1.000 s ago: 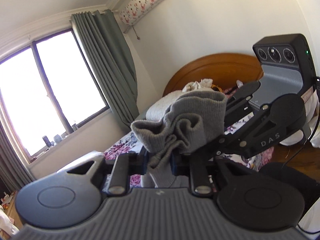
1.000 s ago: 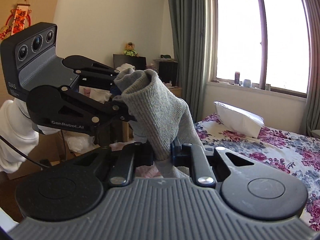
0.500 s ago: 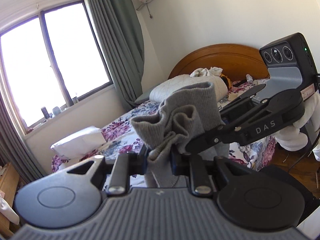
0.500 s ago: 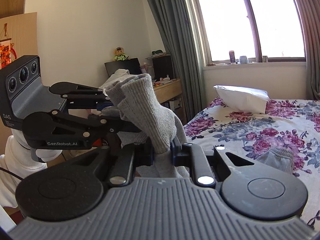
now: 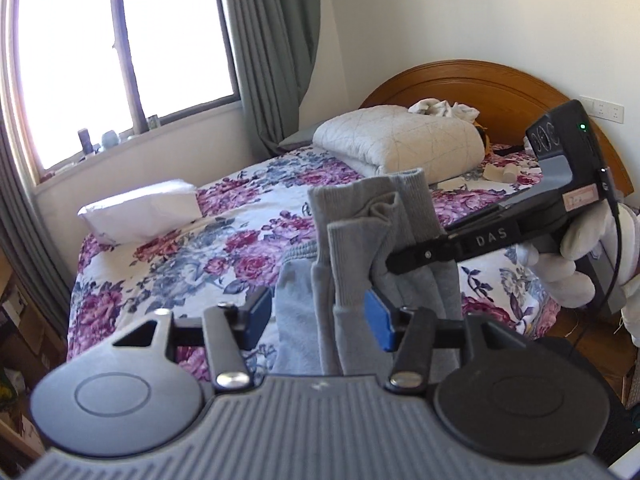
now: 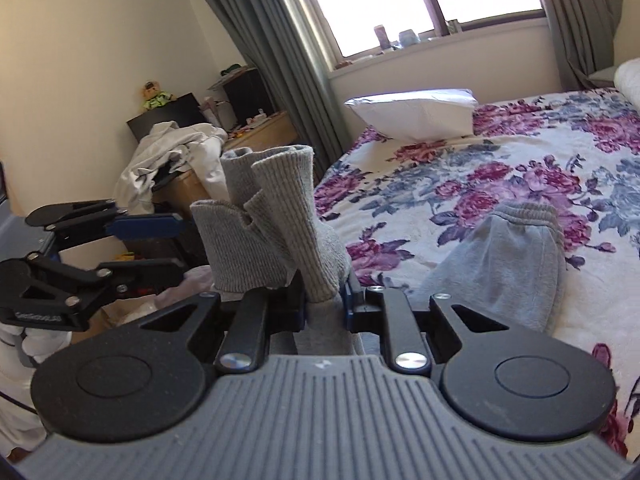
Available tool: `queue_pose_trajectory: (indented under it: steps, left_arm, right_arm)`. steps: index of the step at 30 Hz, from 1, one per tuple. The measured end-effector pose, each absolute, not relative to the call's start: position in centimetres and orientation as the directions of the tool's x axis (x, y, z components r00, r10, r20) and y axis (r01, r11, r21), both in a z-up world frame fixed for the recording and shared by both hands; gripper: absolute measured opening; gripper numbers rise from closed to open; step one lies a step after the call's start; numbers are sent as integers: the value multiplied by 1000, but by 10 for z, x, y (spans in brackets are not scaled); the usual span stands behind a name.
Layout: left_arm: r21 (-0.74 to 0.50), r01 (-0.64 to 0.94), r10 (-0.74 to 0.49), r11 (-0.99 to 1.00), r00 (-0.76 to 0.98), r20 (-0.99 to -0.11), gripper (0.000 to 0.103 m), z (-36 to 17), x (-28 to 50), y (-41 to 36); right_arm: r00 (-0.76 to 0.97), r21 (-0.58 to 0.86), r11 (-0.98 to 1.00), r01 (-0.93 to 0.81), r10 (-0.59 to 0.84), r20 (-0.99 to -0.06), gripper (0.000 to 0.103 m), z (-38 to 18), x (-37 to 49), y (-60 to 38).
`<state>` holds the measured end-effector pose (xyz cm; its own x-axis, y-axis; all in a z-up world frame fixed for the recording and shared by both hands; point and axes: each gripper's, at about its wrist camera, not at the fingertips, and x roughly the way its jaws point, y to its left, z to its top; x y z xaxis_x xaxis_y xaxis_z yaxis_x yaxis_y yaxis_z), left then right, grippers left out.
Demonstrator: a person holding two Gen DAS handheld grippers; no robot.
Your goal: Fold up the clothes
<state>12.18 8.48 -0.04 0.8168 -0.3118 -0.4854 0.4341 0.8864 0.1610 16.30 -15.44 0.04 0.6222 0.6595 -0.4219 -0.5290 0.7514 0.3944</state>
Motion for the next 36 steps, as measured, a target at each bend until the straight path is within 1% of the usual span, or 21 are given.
queue_pose_trajectory:
  steps: [2, 7, 13, 14, 15, 16, 17, 18, 19, 20, 22, 24, 25, 26, 27, 28, 30, 31, 32, 34, 36]
  left_arm:
    - [135, 424, -304, 896, 805, -509, 57, 1, 105, 85]
    - [-7, 407, -330, 913, 729, -600, 57, -19, 116, 95]
    - [-77, 357, -319, 931, 690, -650, 60, -43, 128, 100]
    - [-78, 351, -312, 933, 685, -658, 60, -46, 131, 100]
    - [-75, 346, -306, 935, 683, -664, 60, -49, 131, 100]
    - [-72, 340, -298, 938, 679, -671, 60, -52, 132, 100]
    - [-68, 333, -289, 940, 676, -678, 60, -56, 133, 100]
    - [-63, 328, -280, 943, 675, -682, 60, -59, 134, 100]
    - [-55, 322, -271, 945, 676, -685, 61, -63, 135, 100]
    - [-43, 316, -258, 948, 679, -688, 61, -68, 136, 100]
    - [-22, 309, -240, 951, 688, -685, 61, -77, 138, 101]
    - [42, 311, -207, 949, 721, -662, 59, -90, 140, 99]
    - [93, 333, -201, 938, 744, -637, 54, -98, 140, 95]
    - [133, 365, -208, 922, 754, -623, 42, -103, 139, 90]
    - [157, 404, -227, 901, 748, -624, 37, -109, 139, 86]
    - [162, 440, -249, 884, 733, -633, 34, -114, 140, 83]
    - [100, 463, -290, 880, 694, -659, 33, -123, 147, 85]
    - [65, 459, -300, 886, 675, -674, 31, -127, 152, 87]
    - [37, 442, -296, 896, 658, -692, 22, -133, 159, 90]
    - [28, 414, -270, 910, 641, -719, 16, -144, 169, 95]
    - [50, 420, -255, 906, 636, -728, 13, -152, 173, 98]
  right_arm:
    - [635, 394, 775, -493, 631, -446, 17, -13, 185, -162]
    - [659, 373, 832, -411, 554, -509, 16, -42, 266, -173]
    - [715, 323, 890, -321, 451, -534, 16, -55, 357, -175]
    - [724, 302, 909, -288, 413, -553, 19, -62, 371, -177]
    - [731, 271, 931, -246, 362, -579, 26, -71, 385, -177]
    - [735, 238, 950, -204, 309, -603, 50, -80, 399, -178]
    - [740, 159, 976, -149, 217, -637, 62, -93, 409, -178]
    - [741, 83, 989, -121, 146, -655, 62, -105, 411, -178]
    - [742, 34, 992, -120, 112, -661, 62, -115, 408, -180]
    - [743, 23, 992, -126, 109, -660, 62, -123, 402, -183]
    - [762, 60, 985, -164, 165, -626, 62, -132, 374, -195]
    - [782, 78, 972, -221, 224, -582, 62, -138, 340, -205]
    - [787, 67, 964, -258, 250, -564, 62, -140, 325, -207]
    - [787, 59, 948, -313, 294, -542, 61, -142, 305, -209]
    - [779, 54, 924, -378, 349, -520, 61, -144, 283, -210]
    - [767, 50, 904, -426, 390, -509, 60, -143, 267, -209]
    - [719, 51, 837, -544, 497, -486, 60, -143, 221, -200]
    - [689, 47, 803, -594, 538, -485, 59, -142, 204, -195]
    - [663, 10, 765, -644, 564, -492, 59, -143, 185, -186]
    - [616, -89, 678, -730, 595, -517, 59, -147, 144, -164]
    - [580, -217, 578, -786, 571, -581, 60, -158, 113, -139]
